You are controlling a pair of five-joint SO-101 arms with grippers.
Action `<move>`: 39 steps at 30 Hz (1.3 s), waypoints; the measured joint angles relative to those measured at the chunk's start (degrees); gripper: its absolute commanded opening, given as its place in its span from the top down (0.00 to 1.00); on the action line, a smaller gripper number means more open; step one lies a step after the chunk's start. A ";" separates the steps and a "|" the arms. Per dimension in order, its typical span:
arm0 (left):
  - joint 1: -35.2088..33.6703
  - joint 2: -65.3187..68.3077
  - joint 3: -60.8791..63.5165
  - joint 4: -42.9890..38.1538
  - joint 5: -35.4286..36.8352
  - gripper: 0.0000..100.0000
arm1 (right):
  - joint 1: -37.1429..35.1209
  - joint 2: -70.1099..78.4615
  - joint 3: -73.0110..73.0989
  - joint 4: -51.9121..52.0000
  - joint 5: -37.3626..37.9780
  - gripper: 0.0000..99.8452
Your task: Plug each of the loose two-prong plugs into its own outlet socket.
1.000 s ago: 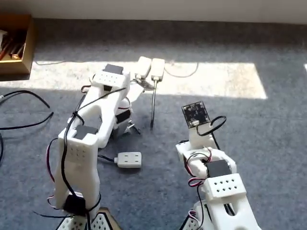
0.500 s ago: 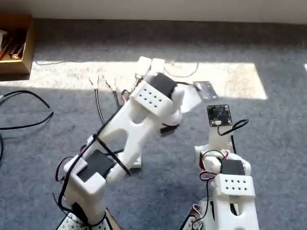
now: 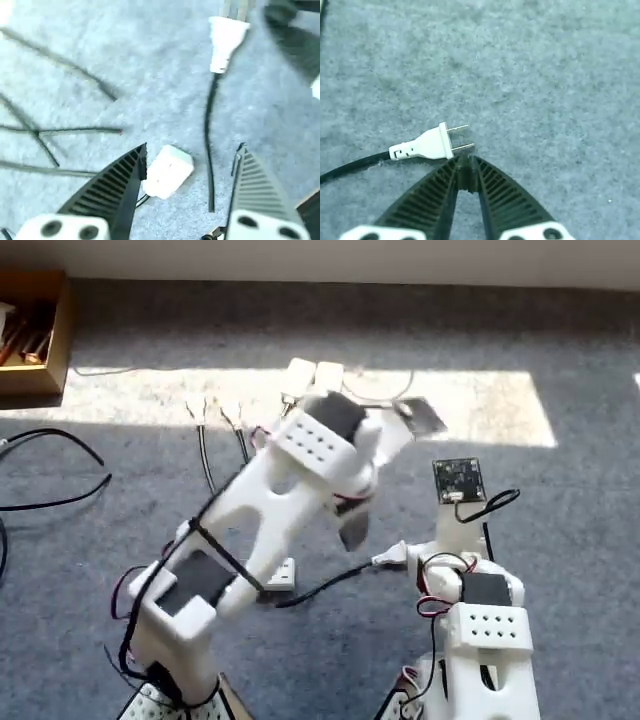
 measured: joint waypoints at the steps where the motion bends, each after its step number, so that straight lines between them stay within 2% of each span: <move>1: -3.87 0.00 0.09 0.00 1.32 0.73 | -0.09 0.00 0.00 0.00 0.00 0.99; 5: -18.29 0.00 2.99 0.00 2.81 0.73 | -0.35 0.00 0.00 0.00 0.00 0.99; 8: -23.91 0.00 5.10 0.00 2.81 0.73 | -5.54 0.00 0.00 0.00 -2.29 0.99; 11: -25.32 0.00 5.63 0.00 3.16 0.73 | -14.24 0.00 0.00 -0.53 -10.55 0.99; 14: -25.32 0.00 5.80 -0.18 3.16 0.73 | -22.77 0.00 0.00 -4.48 -23.21 0.99; 16: -25.32 0.00 7.12 -2.20 3.16 0.73 | -25.76 0.00 0.00 -5.71 -31.21 0.99; 22: -25.93 0.00 16.35 -13.36 3.34 0.73 | -23.82 -0.09 5.71 -13.19 -49.67 0.99; 26: -25.76 0.00 21.01 -19.69 3.34 0.73 | -19.69 -0.35 10.73 -19.16 -57.67 0.99; 30: -25.76 0.00 22.51 -22.24 3.34 0.73 | -17.67 -0.44 10.90 -18.99 -63.21 0.98; 33: -25.85 0.00 24.00 -23.91 3.34 0.73 | -17.58 -1.85 8.79 -12.31 -63.91 0.90; 37: -25.85 0.00 25.93 -27.08 3.25 0.73 | -16.79 -7.65 3.25 1.05 -64.62 0.70; 39: -25.85 0.00 26.02 -27.78 3.34 0.73 | -16.35 -10.99 3.78 3.25 -65.58 0.63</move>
